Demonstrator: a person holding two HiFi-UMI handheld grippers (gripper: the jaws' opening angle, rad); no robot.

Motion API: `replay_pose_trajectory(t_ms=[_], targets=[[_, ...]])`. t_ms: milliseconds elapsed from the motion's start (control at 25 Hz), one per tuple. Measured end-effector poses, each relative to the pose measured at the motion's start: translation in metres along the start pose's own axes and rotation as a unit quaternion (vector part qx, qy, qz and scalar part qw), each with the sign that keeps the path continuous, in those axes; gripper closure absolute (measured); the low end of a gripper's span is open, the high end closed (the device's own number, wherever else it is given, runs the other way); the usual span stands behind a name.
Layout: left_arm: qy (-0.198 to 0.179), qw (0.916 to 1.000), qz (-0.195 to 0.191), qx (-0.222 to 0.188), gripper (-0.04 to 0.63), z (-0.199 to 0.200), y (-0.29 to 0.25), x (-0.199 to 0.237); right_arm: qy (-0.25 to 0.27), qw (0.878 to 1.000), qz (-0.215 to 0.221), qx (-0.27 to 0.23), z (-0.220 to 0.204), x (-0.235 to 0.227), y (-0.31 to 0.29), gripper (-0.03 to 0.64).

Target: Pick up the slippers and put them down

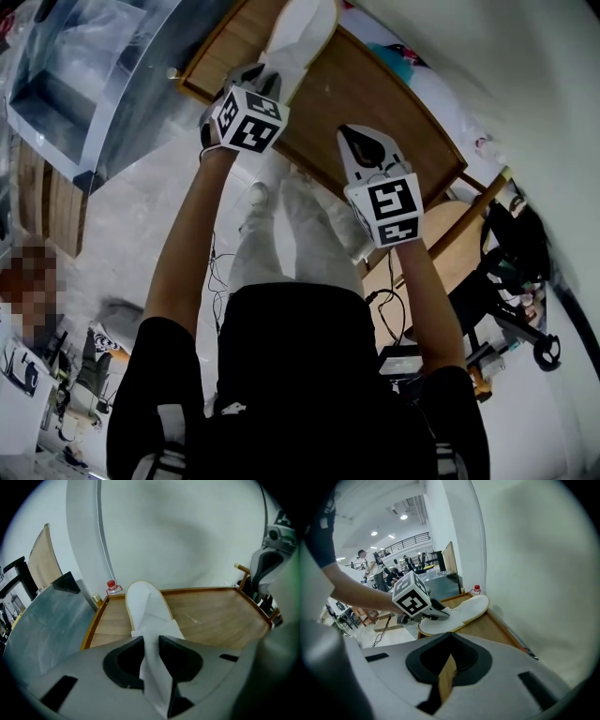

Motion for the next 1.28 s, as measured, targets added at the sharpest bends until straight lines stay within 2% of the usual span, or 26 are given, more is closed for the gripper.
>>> replay_pose_trajectory(t_ms=[360, 600, 960, 1280], targets=[[0.012, 0.9998, 0.014, -0.011, 0.549, -0.007, 0.019, 0.001, 0.013, 1.000, 0.003, -0.001, -0.003, 0.001, 0.003, 0.627], [0.023, 0.9994, 0.023, -0.013, 0.561, -0.022, 0.051, 0.003, 0.020, 1.000, 0.007, -0.008, 0.005, 0.011, 0.009, 0.627], [0.040, 0.9979, 0.038, -0.033, 0.565, -0.062, 0.109, 0.012, 0.032, 0.999, 0.001, -0.023, 0.019, 0.051, 0.016, 0.627], [0.031, 0.9979, 0.041, -0.040, 0.565, -0.096, 0.158, 0.004, 0.039, 0.998, -0.021, -0.037, 0.022, 0.100, 0.045, 0.627]])
Point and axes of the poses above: the fingertips, and each gripper's own axes: y backward along the fingers, x to its left, z out of its top, the point moved 1 cm from there along y, backward along the fingers, and after that the axes turned 8 degrees about x, right-handed, at the moved point
